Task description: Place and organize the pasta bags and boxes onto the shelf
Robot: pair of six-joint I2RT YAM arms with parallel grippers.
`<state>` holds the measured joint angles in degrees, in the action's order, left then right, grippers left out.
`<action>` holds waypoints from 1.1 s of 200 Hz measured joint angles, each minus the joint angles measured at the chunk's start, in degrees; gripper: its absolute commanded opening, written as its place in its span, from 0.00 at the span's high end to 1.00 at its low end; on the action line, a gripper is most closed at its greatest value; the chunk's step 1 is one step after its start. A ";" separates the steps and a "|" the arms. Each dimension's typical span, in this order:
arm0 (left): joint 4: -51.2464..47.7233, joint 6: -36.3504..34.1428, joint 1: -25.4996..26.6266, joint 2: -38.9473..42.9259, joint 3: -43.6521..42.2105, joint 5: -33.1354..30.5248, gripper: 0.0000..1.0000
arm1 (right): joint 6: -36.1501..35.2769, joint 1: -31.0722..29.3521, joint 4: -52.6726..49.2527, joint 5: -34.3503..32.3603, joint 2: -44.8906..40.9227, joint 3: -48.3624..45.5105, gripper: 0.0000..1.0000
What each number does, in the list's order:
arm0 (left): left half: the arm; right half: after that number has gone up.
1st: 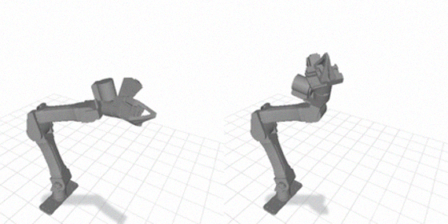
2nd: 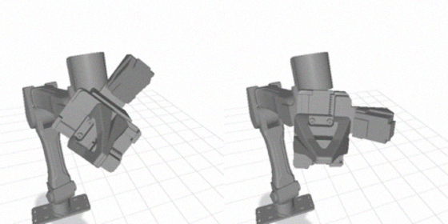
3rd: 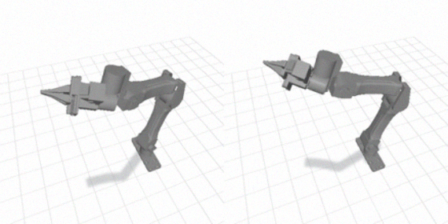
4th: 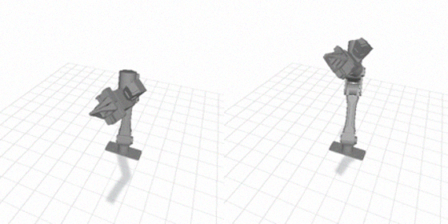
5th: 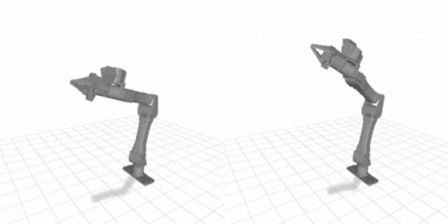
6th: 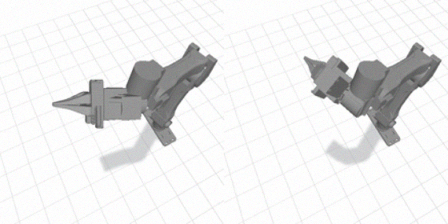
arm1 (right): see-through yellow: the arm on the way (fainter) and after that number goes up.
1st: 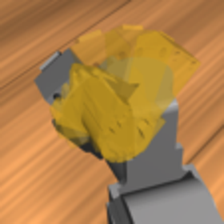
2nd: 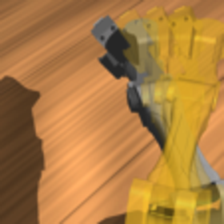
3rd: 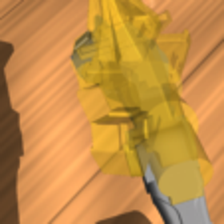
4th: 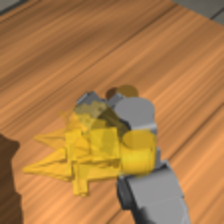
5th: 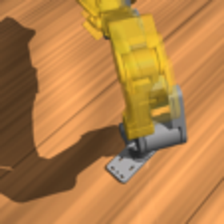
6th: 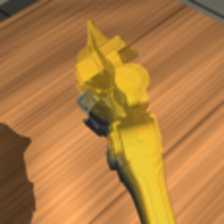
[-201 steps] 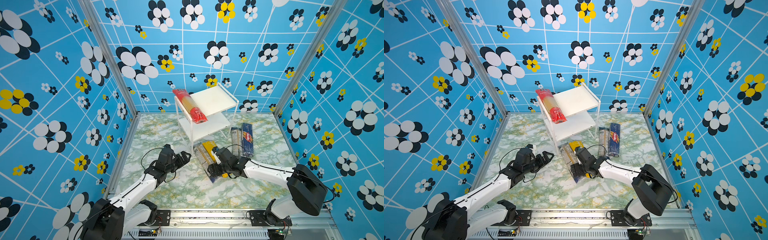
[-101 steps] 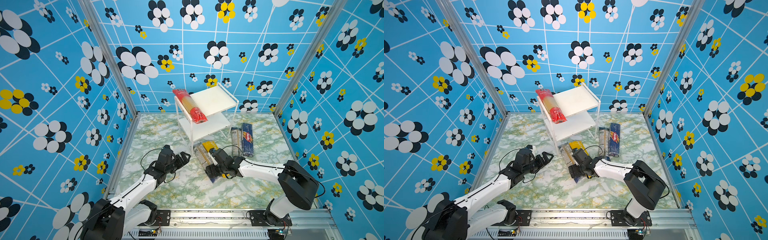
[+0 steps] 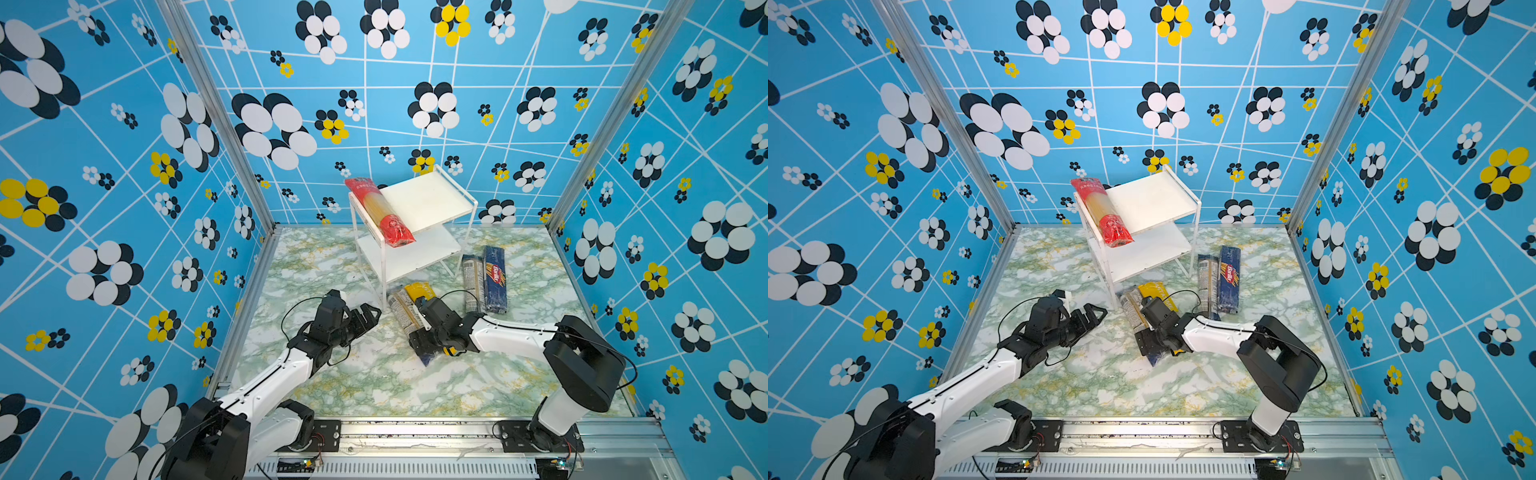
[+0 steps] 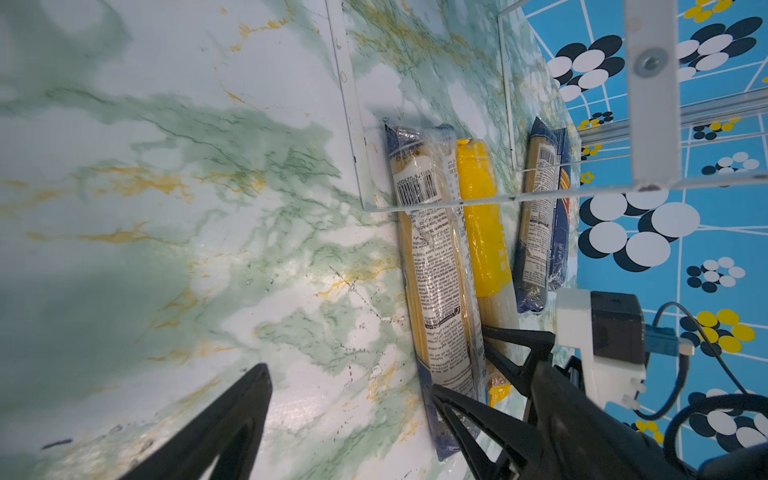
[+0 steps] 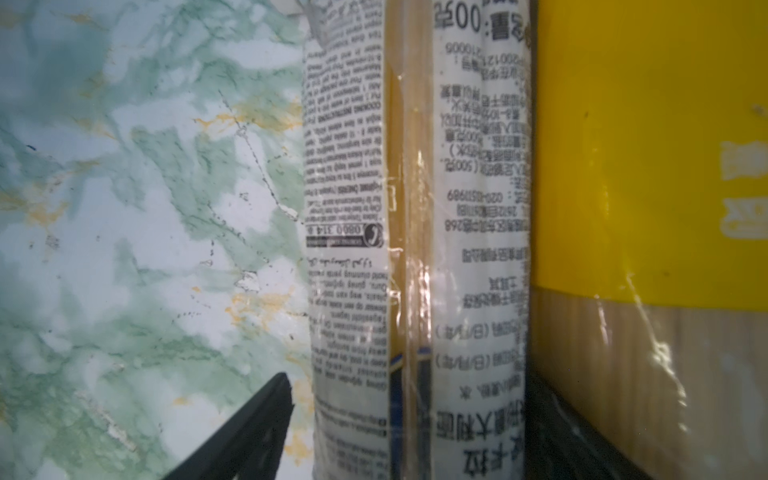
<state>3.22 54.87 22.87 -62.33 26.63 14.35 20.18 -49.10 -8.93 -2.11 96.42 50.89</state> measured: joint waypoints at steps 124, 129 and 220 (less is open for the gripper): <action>0.04 -0.02 -0.04 -1.01 0.00 0.70 0.01 | 0.00 -1.09 1.95 -2.56 1.18 -0.04 0.11; 0.04 -0.02 -0.04 -1.01 0.00 0.70 0.01 | 0.00 -1.14 1.97 -2.58 1.20 -0.04 0.11; -0.02 -0.02 -0.04 0.52 -0.02 0.68 0.01 | -0.02 -1.90 2.32 -4.57 1.84 -0.04 0.11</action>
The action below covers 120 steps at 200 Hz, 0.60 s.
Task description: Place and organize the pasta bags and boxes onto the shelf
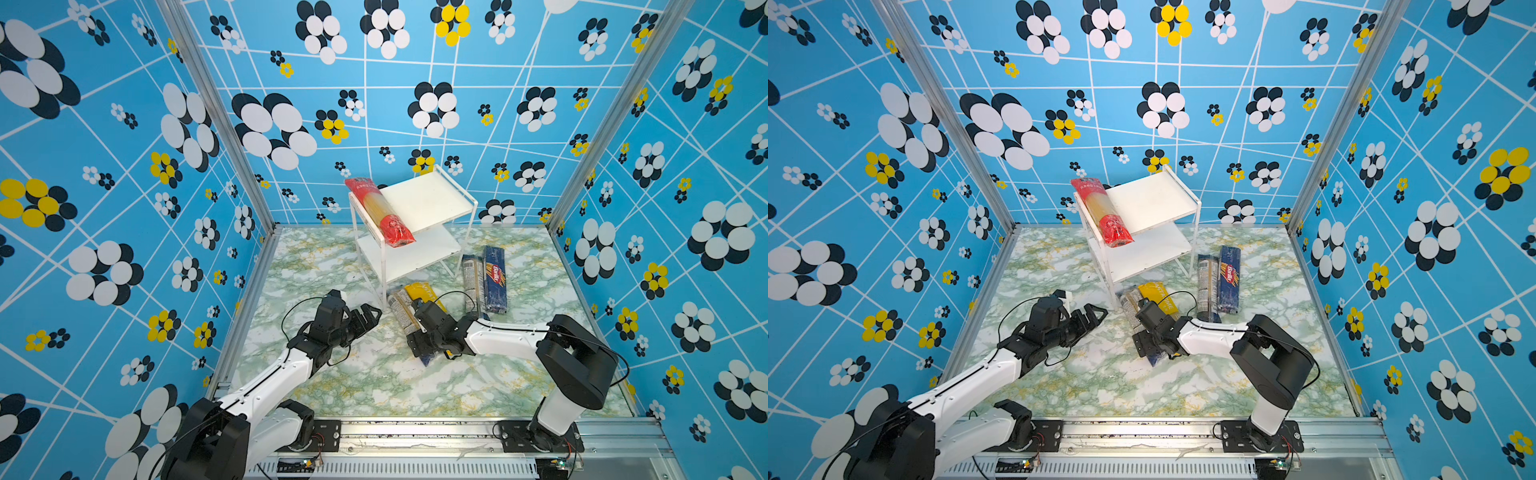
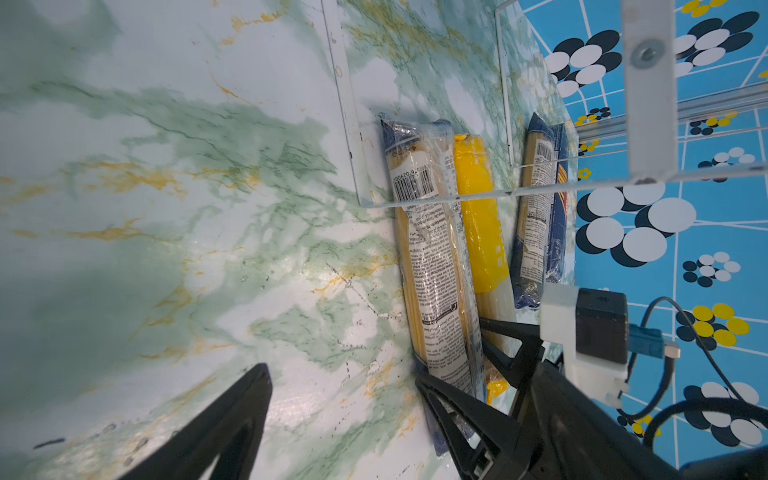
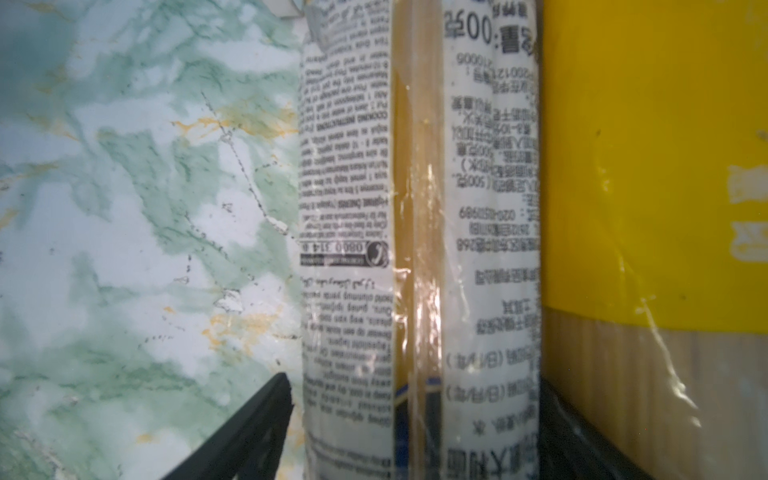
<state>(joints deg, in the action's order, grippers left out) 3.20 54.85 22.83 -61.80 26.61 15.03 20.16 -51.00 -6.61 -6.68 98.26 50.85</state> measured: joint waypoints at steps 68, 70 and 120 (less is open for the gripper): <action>-0.15 0.00 -0.11 0.76 0.00 0.00 0.01 | 0.00 0.02 0.07 -0.37 0.33 0.31 0.13; -0.15 0.02 -0.11 0.76 0.00 0.00 0.01 | 0.02 0.00 0.07 -0.39 0.35 0.31 0.13; -0.15 0.02 -0.11 0.74 0.00 0.00 0.01 | 0.00 0.00 0.04 -0.74 0.66 0.57 0.15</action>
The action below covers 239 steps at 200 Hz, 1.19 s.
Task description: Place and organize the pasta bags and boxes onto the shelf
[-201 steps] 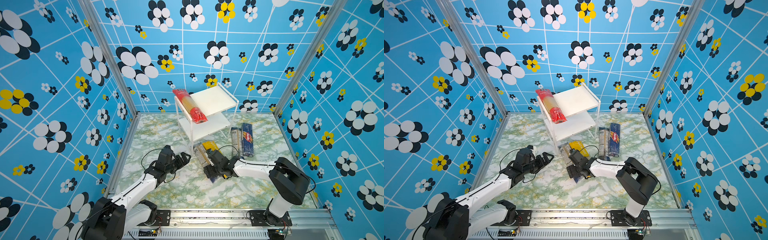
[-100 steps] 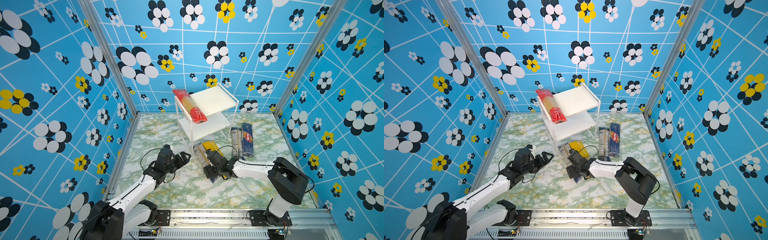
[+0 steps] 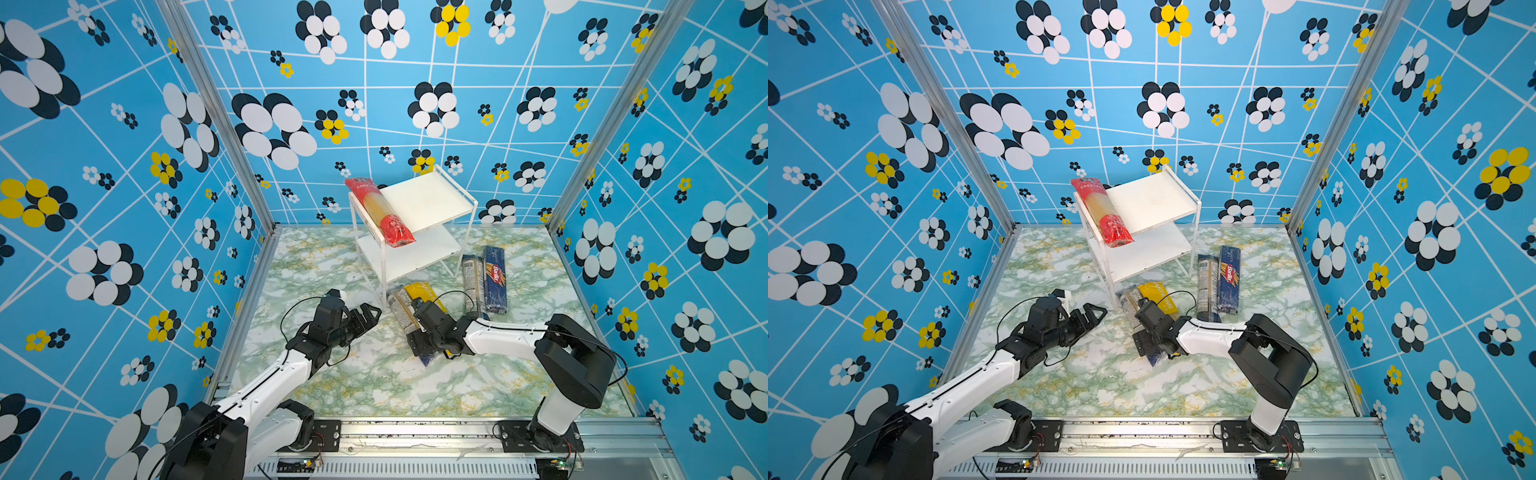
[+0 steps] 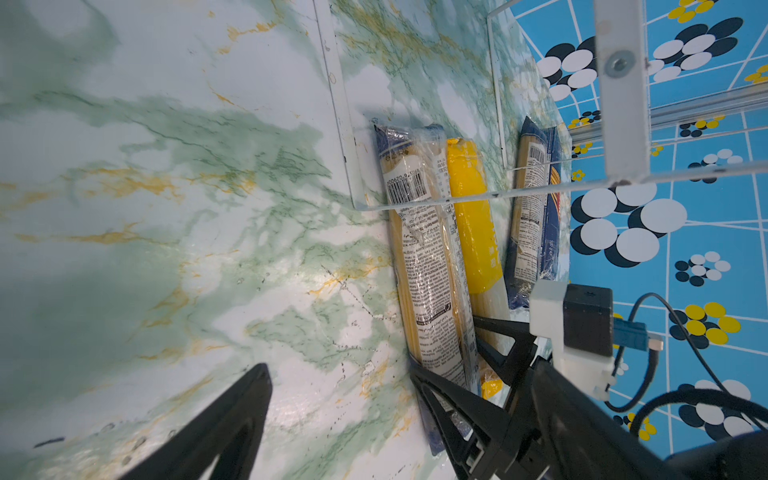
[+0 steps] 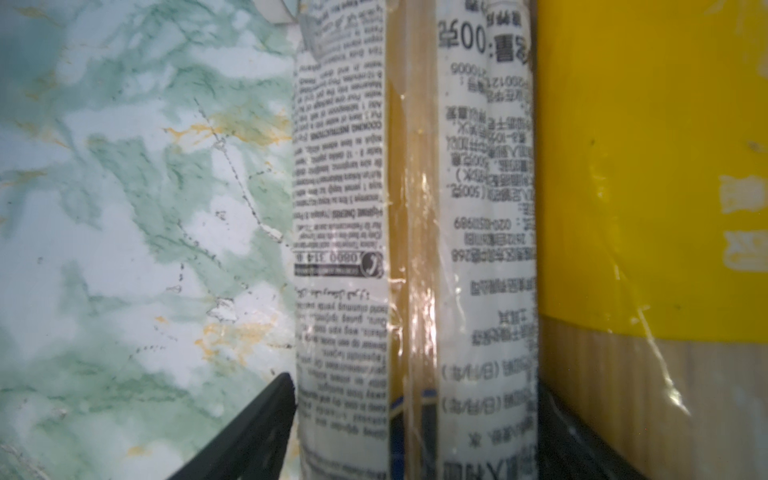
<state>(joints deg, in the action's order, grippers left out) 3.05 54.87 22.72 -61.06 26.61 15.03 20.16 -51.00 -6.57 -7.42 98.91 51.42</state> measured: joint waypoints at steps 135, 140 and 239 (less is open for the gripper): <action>0.20 0.00 0.00 -1.90 0.00 1.05 0.01 | 0.00 -0.26 1.22 -1.81 1.40 0.76 0.20; 0.20 0.00 0.00 -1.88 0.00 1.05 0.01 | -0.02 -0.26 1.25 -1.90 1.40 0.74 0.20; 0.20 -0.02 -0.17 -1.90 0.00 1.07 0.01 | -2.58 -0.74 2.14 -2.60 1.25 -0.13 0.18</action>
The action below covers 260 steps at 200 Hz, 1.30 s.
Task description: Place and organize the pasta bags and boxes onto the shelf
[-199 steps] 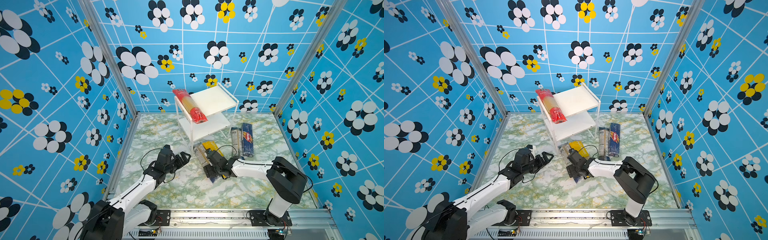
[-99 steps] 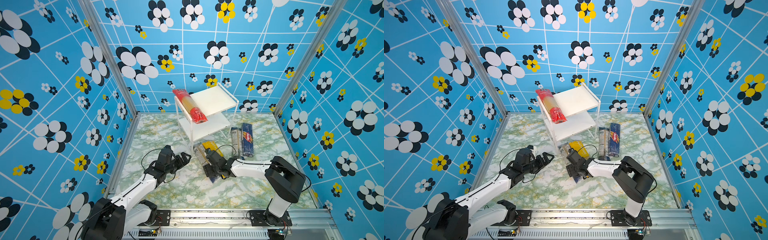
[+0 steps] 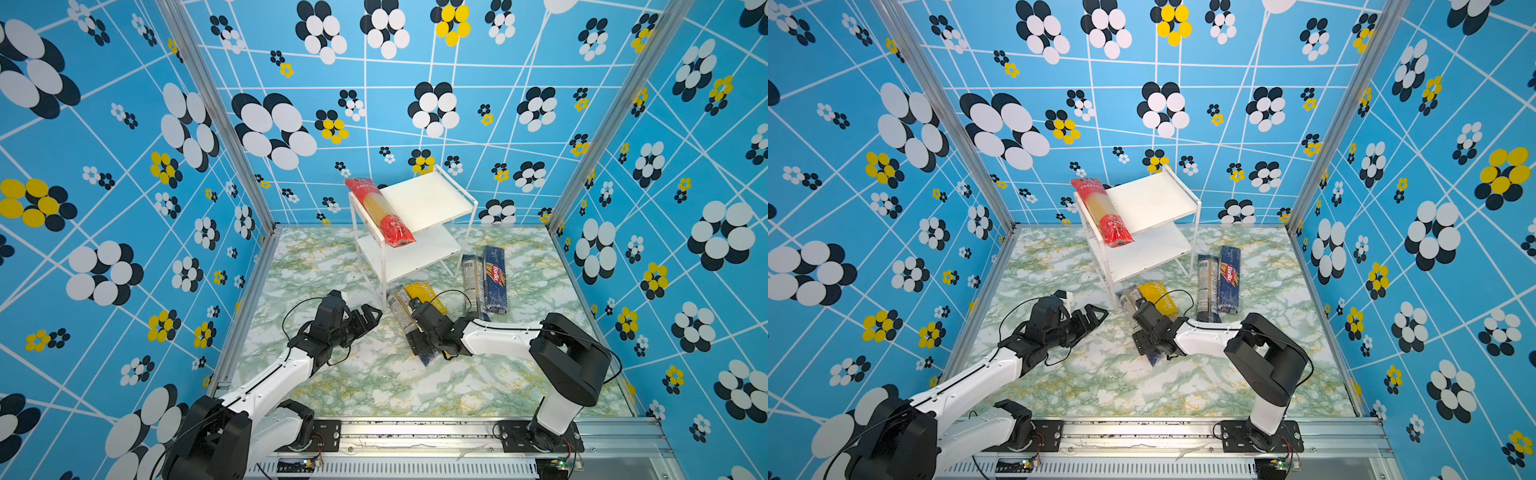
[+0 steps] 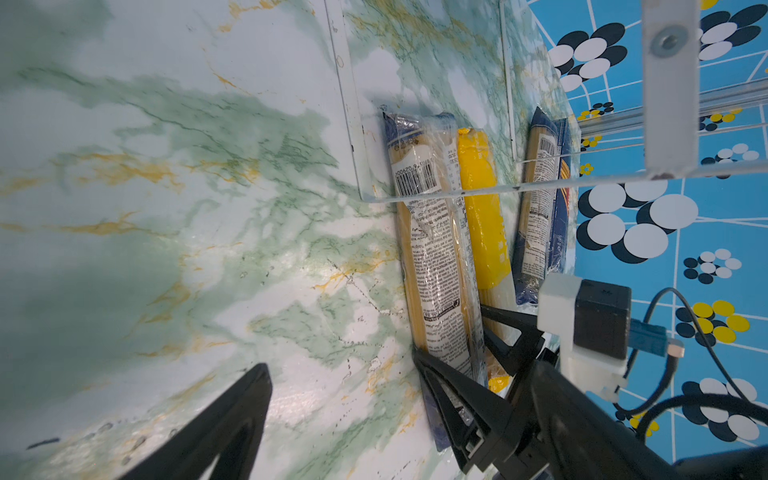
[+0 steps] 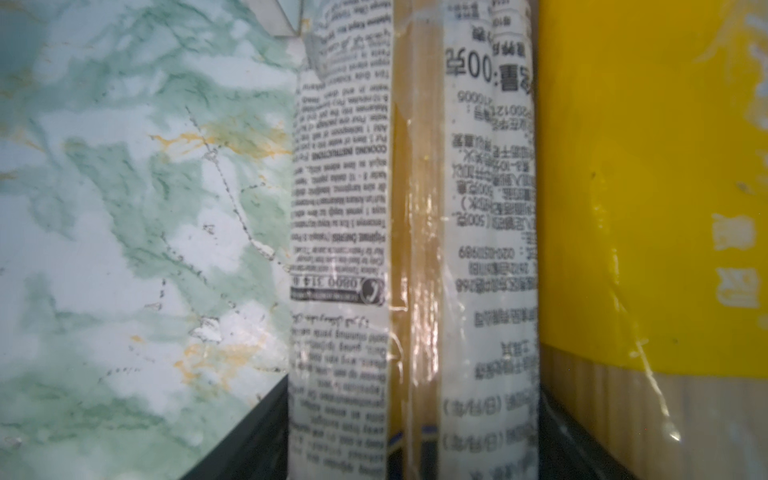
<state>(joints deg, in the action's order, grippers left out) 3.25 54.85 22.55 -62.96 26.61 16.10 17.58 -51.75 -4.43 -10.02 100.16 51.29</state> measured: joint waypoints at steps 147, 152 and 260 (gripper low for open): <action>0.00 0.02 -0.09 0.00 0.00 -0.02 0.01 | -2.71 -0.35 0.87 -0.35 -0.37 -1.03 0.35; 0.00 0.00 -0.09 0.00 0.00 -0.02 0.01 | -2.71 -0.35 0.87 -0.37 -0.39 -1.05 0.38; 0.04 0.00 -0.09 0.00 -0.26 0.00 0.01 | -2.10 -0.37 -3.41 1.57 -2.45 -0.70 0.71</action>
<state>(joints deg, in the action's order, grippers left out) 3.29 54.85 22.46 -62.96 26.35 16.10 15.49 -52.12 -7.84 -8.45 97.71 50.59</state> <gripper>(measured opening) 0.991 0.455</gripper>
